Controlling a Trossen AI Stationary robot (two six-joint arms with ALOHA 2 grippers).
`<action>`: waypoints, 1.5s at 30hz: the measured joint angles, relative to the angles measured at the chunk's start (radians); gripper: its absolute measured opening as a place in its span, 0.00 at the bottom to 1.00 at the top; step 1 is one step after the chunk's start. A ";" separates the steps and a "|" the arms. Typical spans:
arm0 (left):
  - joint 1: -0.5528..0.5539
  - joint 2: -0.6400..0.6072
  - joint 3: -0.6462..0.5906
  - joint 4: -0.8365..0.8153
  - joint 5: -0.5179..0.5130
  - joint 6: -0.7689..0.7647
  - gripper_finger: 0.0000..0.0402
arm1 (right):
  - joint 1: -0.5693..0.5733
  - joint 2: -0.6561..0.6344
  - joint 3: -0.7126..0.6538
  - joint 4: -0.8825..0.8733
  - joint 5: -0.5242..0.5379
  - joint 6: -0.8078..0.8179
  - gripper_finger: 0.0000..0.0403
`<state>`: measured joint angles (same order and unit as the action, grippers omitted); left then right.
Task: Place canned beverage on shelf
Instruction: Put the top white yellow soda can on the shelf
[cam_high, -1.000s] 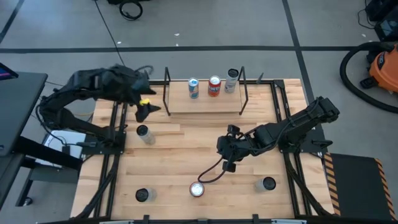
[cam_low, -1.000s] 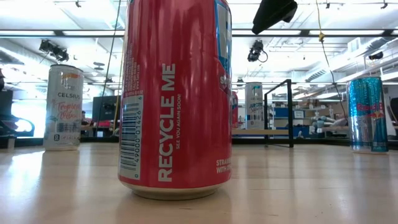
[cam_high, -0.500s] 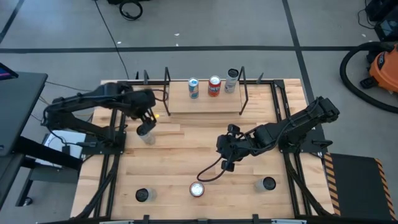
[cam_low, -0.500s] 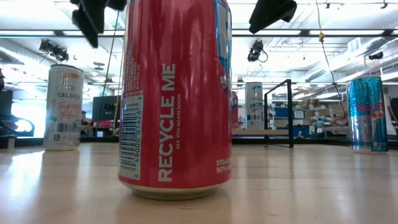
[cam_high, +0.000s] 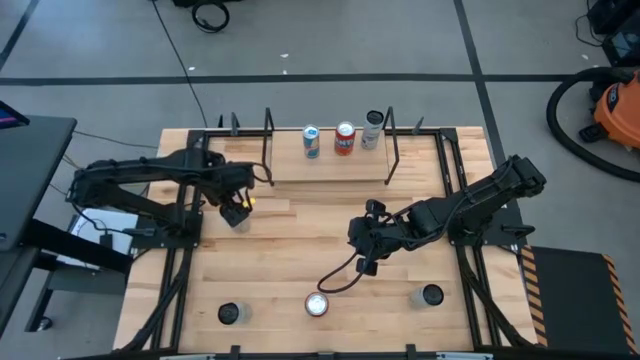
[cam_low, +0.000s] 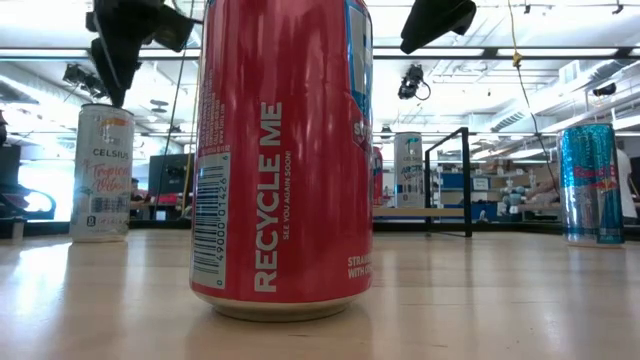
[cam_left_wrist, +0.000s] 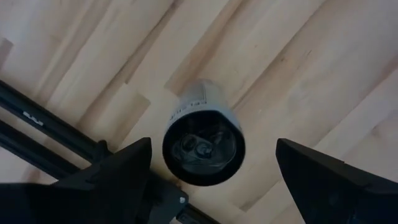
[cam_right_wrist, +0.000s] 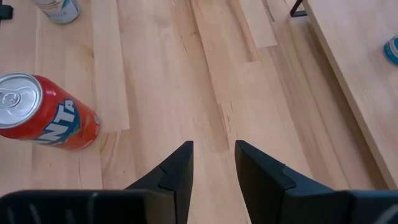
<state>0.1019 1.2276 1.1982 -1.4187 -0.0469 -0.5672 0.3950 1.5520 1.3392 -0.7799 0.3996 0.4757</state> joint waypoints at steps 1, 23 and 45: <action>-0.004 -0.001 -0.012 0.006 0.000 -0.003 0.86 | 0.000 0.000 0.000 0.000 0.000 0.000 0.31; -0.011 0.000 -0.193 0.127 0.065 -0.015 0.86 | 0.000 0.000 0.000 0.000 0.000 0.000 0.31; -0.009 0.001 -0.167 0.165 0.065 0.094 0.63 | 0.000 0.000 0.000 0.000 0.003 0.000 0.31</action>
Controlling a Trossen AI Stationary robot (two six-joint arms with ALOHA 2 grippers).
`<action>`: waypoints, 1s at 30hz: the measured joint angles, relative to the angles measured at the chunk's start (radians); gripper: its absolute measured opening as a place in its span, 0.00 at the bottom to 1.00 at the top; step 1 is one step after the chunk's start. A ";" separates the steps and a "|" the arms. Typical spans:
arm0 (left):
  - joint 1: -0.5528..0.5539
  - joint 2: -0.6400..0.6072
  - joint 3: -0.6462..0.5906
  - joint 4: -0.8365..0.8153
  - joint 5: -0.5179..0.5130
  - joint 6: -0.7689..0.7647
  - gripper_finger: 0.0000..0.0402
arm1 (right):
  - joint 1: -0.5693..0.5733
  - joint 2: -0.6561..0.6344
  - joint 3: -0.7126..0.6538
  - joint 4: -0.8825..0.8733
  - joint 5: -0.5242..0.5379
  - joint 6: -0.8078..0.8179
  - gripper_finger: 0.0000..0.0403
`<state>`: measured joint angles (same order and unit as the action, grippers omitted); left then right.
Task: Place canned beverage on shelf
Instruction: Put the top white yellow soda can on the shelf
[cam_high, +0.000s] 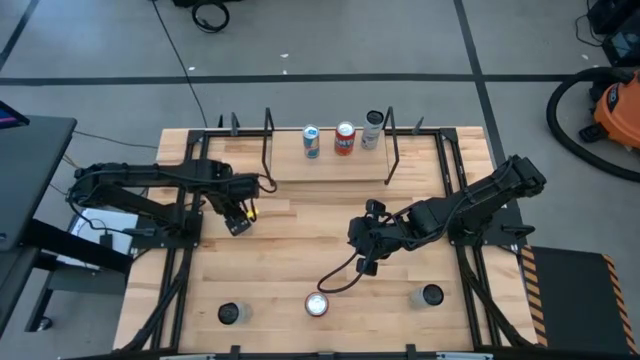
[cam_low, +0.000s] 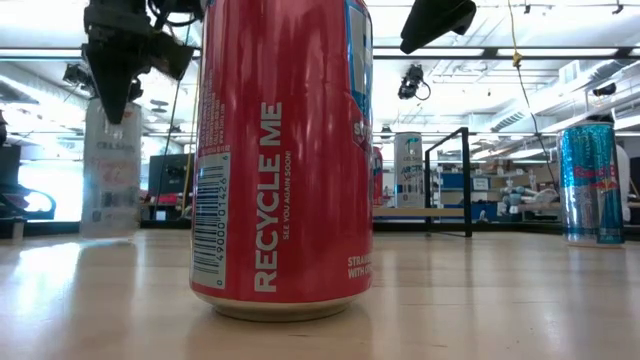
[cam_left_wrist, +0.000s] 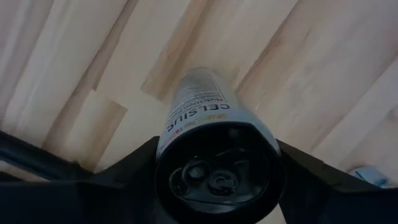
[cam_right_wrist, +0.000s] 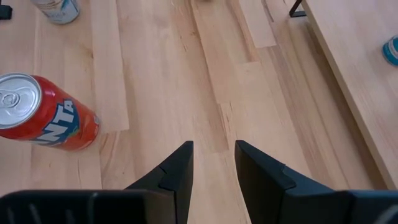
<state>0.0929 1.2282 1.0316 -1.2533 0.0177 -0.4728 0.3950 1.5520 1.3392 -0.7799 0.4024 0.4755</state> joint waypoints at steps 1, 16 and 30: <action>0.000 0.000 0.010 -0.002 0.000 0.010 0.63 | 0.000 0.000 0.000 0.000 0.001 0.000 0.31; 0.119 0.003 0.283 -0.009 0.003 0.168 0.65 | 0.000 0.000 0.000 0.000 0.023 0.000 0.31; 0.334 0.032 0.522 0.077 0.002 0.530 0.65 | 0.000 0.000 0.000 0.001 0.023 0.000 0.31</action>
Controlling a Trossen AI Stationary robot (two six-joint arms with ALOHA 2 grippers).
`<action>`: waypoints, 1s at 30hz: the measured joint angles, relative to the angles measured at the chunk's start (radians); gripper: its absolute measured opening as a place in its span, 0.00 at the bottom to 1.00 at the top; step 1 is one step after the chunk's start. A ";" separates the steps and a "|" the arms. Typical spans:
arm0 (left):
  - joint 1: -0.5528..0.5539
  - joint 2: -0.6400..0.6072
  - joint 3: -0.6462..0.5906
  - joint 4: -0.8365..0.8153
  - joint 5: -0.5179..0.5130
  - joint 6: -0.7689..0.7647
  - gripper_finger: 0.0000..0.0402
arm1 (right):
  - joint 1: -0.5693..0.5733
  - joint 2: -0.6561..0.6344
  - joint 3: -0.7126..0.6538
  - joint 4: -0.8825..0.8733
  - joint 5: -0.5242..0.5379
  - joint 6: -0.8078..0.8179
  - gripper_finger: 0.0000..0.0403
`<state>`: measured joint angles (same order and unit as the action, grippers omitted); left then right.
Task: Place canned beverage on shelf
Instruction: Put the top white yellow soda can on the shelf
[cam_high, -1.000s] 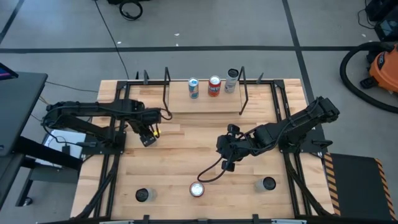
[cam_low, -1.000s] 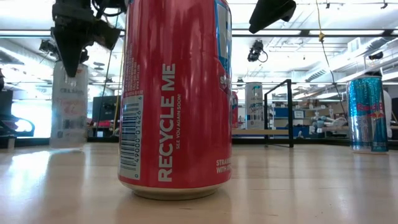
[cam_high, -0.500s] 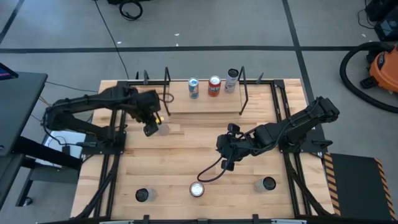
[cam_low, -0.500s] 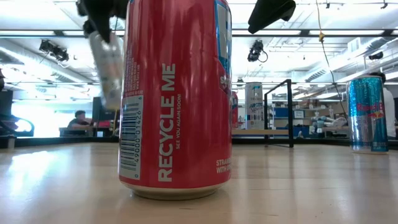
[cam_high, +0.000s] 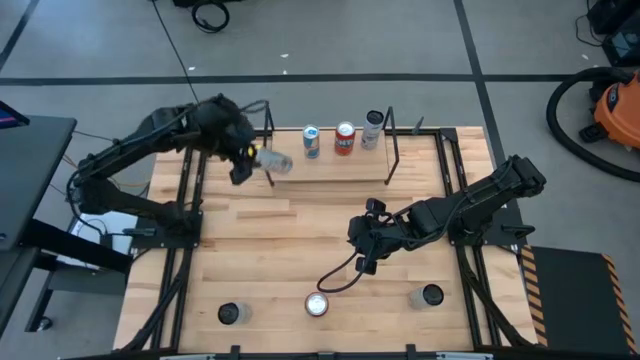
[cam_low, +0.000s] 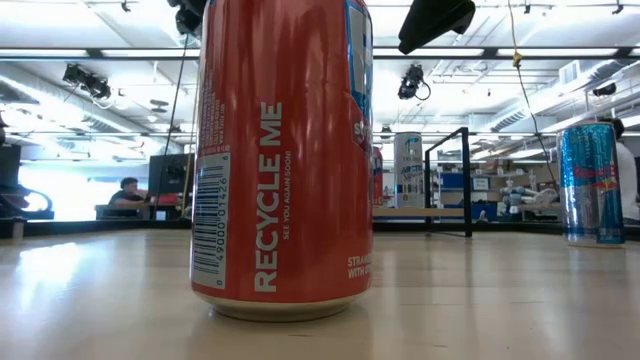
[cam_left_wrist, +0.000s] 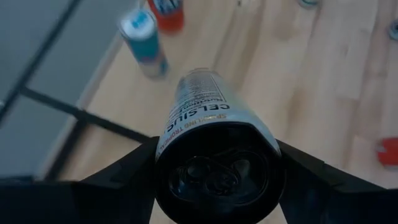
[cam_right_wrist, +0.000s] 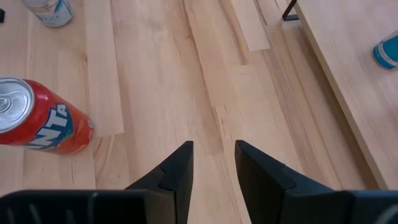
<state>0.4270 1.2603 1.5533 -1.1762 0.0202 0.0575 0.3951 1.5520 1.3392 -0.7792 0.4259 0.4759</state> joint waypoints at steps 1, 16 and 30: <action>0.012 0.010 0.013 0.008 0.000 0.029 0.66 | 0.000 0.000 0.000 0.001 0.001 0.000 0.31; 0.133 0.343 0.338 -0.183 0.001 0.340 0.66 | 0.000 0.000 0.000 0.008 0.039 0.023 0.31; 0.229 0.514 0.472 -0.261 0.000 0.479 0.66 | 0.000 0.000 0.000 0.008 0.056 0.056 0.31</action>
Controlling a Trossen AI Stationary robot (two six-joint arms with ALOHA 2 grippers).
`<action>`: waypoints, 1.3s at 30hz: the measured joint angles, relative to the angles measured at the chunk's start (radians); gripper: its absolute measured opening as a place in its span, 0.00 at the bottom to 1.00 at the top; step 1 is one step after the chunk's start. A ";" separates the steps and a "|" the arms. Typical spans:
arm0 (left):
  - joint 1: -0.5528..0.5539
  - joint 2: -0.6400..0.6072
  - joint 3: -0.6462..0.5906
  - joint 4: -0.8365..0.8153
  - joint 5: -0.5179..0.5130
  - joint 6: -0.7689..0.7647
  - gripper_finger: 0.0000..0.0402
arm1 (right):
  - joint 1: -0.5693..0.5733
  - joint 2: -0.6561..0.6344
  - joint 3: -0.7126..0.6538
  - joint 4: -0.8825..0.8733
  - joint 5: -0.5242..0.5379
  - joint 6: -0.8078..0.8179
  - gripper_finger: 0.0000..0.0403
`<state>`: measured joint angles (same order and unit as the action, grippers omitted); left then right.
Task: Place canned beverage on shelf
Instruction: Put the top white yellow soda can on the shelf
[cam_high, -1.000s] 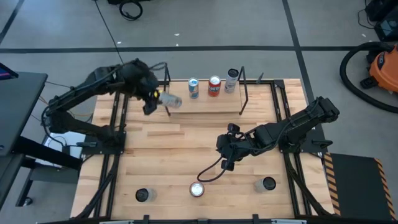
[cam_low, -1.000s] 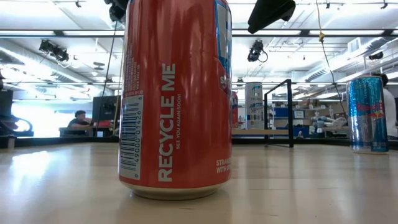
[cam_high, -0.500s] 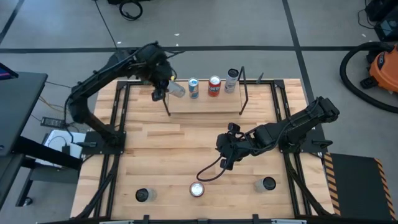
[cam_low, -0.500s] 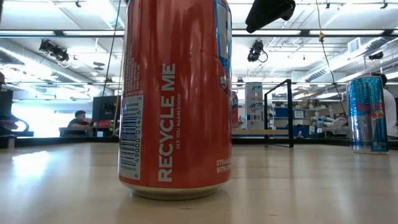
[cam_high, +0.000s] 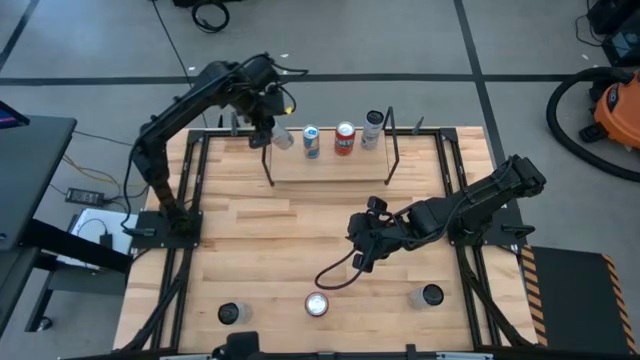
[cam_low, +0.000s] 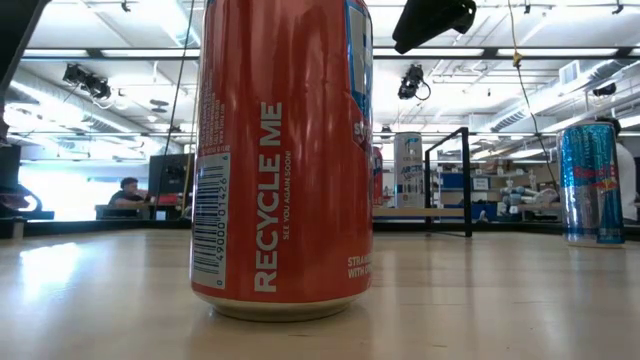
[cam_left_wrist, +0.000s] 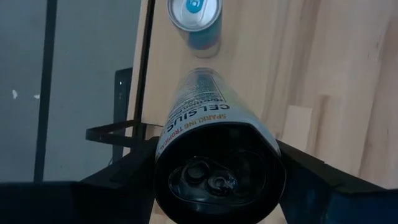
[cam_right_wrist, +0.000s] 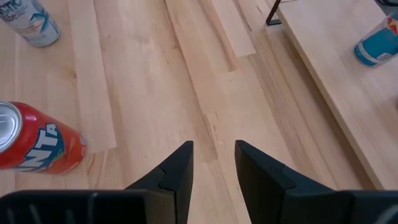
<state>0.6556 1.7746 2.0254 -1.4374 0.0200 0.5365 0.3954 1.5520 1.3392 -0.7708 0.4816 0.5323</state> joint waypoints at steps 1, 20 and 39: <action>0.003 0.006 0.000 0.000 0.001 0.002 0.66 | 0.000 0.000 0.000 0.000 0.000 0.000 0.31; 0.010 0.171 0.000 -0.018 0.002 0.052 0.66 | 0.003 0.000 0.000 0.033 -0.003 0.000 0.31; -0.018 0.235 -0.002 0.037 -0.013 0.126 0.66 | 0.004 0.000 0.000 0.034 -0.005 0.011 0.31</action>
<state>0.6372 2.0093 2.0235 -1.4001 0.0067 0.6626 0.3992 1.5520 1.3388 -0.7372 0.4767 0.5430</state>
